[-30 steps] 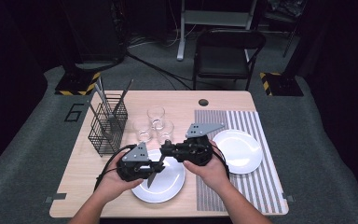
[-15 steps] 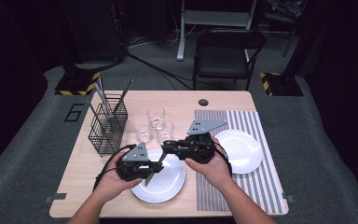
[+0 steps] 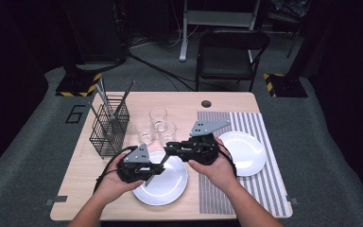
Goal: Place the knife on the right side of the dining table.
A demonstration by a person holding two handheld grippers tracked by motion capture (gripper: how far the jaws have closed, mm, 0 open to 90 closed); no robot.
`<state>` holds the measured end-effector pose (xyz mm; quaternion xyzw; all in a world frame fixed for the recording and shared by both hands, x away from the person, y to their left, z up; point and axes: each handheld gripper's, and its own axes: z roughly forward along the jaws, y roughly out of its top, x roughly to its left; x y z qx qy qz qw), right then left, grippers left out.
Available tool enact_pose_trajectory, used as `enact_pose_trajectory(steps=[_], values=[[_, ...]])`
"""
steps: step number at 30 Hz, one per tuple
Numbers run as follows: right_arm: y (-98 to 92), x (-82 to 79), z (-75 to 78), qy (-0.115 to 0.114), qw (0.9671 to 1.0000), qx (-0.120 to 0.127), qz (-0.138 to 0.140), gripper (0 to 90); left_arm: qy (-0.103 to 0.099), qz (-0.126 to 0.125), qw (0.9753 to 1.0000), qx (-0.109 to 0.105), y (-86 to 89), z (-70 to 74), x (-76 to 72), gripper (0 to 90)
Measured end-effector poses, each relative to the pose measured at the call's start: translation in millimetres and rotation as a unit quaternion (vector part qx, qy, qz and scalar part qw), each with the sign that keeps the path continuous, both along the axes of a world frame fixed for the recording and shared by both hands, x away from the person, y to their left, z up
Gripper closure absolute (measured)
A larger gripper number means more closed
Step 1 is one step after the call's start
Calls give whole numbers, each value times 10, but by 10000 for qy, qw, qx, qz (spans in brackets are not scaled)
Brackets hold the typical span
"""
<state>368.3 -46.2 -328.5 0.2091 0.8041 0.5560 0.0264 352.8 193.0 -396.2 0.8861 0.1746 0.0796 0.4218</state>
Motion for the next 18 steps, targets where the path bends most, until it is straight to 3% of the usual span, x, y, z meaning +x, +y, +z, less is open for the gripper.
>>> enact_pose_trajectory(steps=[12, 18], values=[[-3, -3, -3, -13, 9998, -219, 39, 795, -35, -7, 10000, 66, 9, -14, 11, 819], [-35, 5, -15, 115, 9996, -247, 56, 802, -57, 16, 9999, 85, 24, -6, 15, 807]])
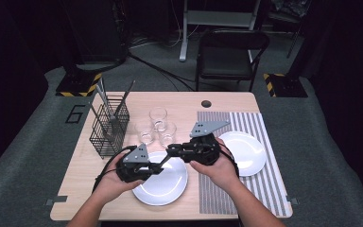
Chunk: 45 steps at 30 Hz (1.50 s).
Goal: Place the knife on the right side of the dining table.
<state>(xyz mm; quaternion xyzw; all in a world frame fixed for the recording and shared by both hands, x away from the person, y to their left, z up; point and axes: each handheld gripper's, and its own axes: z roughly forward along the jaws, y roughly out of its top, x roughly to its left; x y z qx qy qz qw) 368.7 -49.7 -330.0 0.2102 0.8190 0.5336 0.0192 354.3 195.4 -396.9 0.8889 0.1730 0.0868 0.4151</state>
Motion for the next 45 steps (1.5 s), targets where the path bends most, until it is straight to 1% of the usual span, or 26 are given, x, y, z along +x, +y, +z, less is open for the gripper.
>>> enact_pose_trajectory(steps=[2, 5, 6, 14, 17, 20, 22, 27, 33, 37, 42, 43, 45], values=[[-17, 5, -8, 47, 10000, 10, 13, 805, -13, 24, 10000, -6, 7, 4, 1, 801], [-47, 24, -30, 114, 9999, 47, 43, 808, -23, -24, 10000, 41, 17, 14, 6, 796], [-47, 24, -30, 114, 9999, 47, 43, 808, -37, -14, 10000, 28, 14, 11, 4, 796], [-128, 65, -95, 336, 9993, 140, 111, 812, -33, -64, 10000, 42, 1, 10, -7, 794], [-149, 78, -119, 369, 9991, 137, 141, 811, -17, -118, 9999, 90, -5, 4, -8, 796], [-177, 96, -147, 448, 9987, 141, 178, 810, -25, -126, 9999, 100, -16, -5, -7, 797], [-192, 108, -166, 488, 9985, 156, 187, 811, -1, -95, 9999, 109, -19, -12, -3, 795], [-191, 108, -195, 525, 9983, 130, 207, 818, 59, -110, 9999, 115, -9, -39, 19, 787], [-200, 141, -242, 794, 9964, 252, 139, 830, 71, -76, 9999, 66, 5, -58, 38, 772], [-189, 134, -234, 797, 9964, 280, 92, 836, 46, -34, 10000, 48, 15, -52, 43, 761], [-158, 121, -206, 703, 9972, 254, 48, 838, 34, 60, 10000, 38, 23, -54, 47, 746], [-151, 120, -201, 686, 9973, 253, 27, 838, 43, 94, 9999, -9, 22, -60, 49, 746], [-141, 119, -189, 677, 9974, 257, -16, 839, 79, 92, 9999, 1, 30, -58, 57, 736]])
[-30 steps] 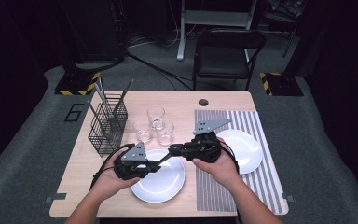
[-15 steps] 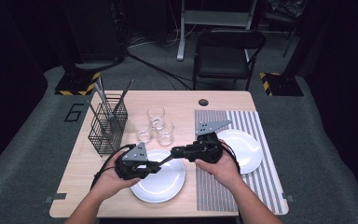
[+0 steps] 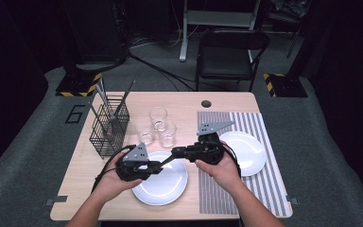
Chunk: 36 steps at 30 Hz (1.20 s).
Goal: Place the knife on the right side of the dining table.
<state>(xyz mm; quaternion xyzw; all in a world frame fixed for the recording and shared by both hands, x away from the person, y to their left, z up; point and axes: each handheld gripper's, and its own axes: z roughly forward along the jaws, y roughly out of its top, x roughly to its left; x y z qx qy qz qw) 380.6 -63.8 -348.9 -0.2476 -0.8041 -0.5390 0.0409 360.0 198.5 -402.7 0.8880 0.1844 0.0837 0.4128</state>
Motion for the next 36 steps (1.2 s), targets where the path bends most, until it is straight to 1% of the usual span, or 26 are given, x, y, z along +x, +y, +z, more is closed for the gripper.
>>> enact_pose_trajectory(steps=[1, 6, 9, 10, 14, 17, 18, 19, 22, 24, 26, 27, 28, 30, 32, 33, 36], values=[[3, -1, 8, 4, 10000, -3, -9, 839, -2, 18, 10000, -35, -2, -7, 1, 730], [2, -2, 42, -19, 10000, 29, -44, 840, 42, 64, 10000, -8, -1, -43, 17, 699], [-5, 1, 58, -21, 10000, 18, -77, 839, 14, 125, 9999, -34, -1, -60, 22, 680], [-10, 3, 63, -17, 10000, 23, -94, 839, 37, 91, 9999, -25, 6, -57, 28, 670], [-23, 11, 79, -8, 9999, 35, -131, 840, 24, 150, 9999, -57, 9, -67, 36, 648], [-33, 19, 95, -24, 9999, -14, -168, 839, -8, 214, 9997, -113, 11, -74, 41, 624], [-36, 23, 99, -23, 9998, -22, -178, 839, -17, 202, 9998, -68, 18, -67, 45, 621], [-39, 27, 103, -11, 9998, -31, -192, 839, 7, 213, 9997, -81, 21, -67, 46, 611], [-53, 41, 129, -15, 9996, -64, -260, 839, -40, 315, 9995, -90, 36, -72, 55, 589], [-57, 46, 135, -26, 9996, -75, -267, 839, -31, 358, 9992, -145, 49, -79, 63, 583], [-64, 54, 150, -33, 9995, -91, -286, 839, -13, 387, 9992, -135, 68, -77, 71, 567], [-69, 58, 157, -30, 9995, -102, -304, 839, -30, 432, 9989, -165, 75, -81, 74, 557], [-75, 64, 167, -41, 9994, -118, -313, 839, 4, 438, 9989, -160, 87, -76, 78, 544], [-98, 83, 192, -61, 9992, -133, -362, 839, -18, 472, 9987, -173, 102, -76, 87, 519], [-117, 96, 218, -76, 9991, -155, -389, 839, -7, 499, 9986, -193, 115, -81, 93, 510], [-117, 96, 218, -76, 9991, -155, -389, 839, -22, 553, 9982, -212, 117, -87, 93, 510], [-138, 106, 255, -99, 9988, -192, -449, 839, 12, 580, 9981, -186, 136, -83, 100, 499]])
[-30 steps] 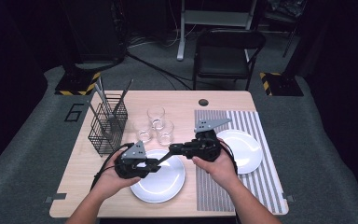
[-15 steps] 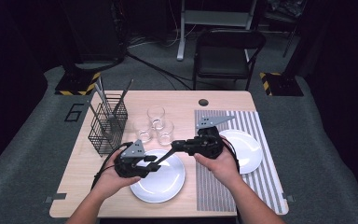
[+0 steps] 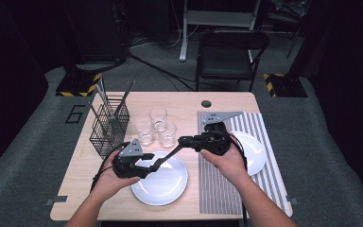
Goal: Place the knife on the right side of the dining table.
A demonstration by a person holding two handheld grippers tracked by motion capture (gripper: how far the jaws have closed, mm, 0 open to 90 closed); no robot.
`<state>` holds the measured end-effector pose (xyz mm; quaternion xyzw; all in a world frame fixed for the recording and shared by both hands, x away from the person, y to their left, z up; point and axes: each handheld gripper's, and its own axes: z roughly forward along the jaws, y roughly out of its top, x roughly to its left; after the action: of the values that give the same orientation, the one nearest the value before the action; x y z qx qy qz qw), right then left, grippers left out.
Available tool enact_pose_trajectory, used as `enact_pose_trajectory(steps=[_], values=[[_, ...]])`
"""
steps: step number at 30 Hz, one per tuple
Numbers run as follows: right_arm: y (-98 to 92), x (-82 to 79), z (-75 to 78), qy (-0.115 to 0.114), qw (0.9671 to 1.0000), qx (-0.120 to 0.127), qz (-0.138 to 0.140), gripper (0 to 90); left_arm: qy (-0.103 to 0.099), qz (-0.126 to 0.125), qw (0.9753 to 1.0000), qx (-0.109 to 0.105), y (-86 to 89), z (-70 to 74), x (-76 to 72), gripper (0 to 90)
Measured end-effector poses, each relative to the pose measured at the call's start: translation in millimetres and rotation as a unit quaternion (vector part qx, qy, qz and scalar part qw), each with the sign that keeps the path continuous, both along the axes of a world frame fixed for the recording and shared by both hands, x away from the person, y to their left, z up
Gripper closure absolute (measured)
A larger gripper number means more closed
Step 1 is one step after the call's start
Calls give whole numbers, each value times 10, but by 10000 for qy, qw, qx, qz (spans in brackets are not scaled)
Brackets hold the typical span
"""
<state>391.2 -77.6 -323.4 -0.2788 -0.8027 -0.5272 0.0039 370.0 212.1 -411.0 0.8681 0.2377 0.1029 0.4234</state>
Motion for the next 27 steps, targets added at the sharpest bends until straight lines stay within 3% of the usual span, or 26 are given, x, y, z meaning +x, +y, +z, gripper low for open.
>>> enact_pose_trajectory(steps=[15, 27], values=[[-103, 77, 124, -100, 9996, -162, -223, 839, 53, 256, 9996, -66, 92, -21, 34, 441], [-191, 154, 185, -139, 9987, -230, -426, 838, -29, 401, 9991, -105, 137, -29, 44, 433]])
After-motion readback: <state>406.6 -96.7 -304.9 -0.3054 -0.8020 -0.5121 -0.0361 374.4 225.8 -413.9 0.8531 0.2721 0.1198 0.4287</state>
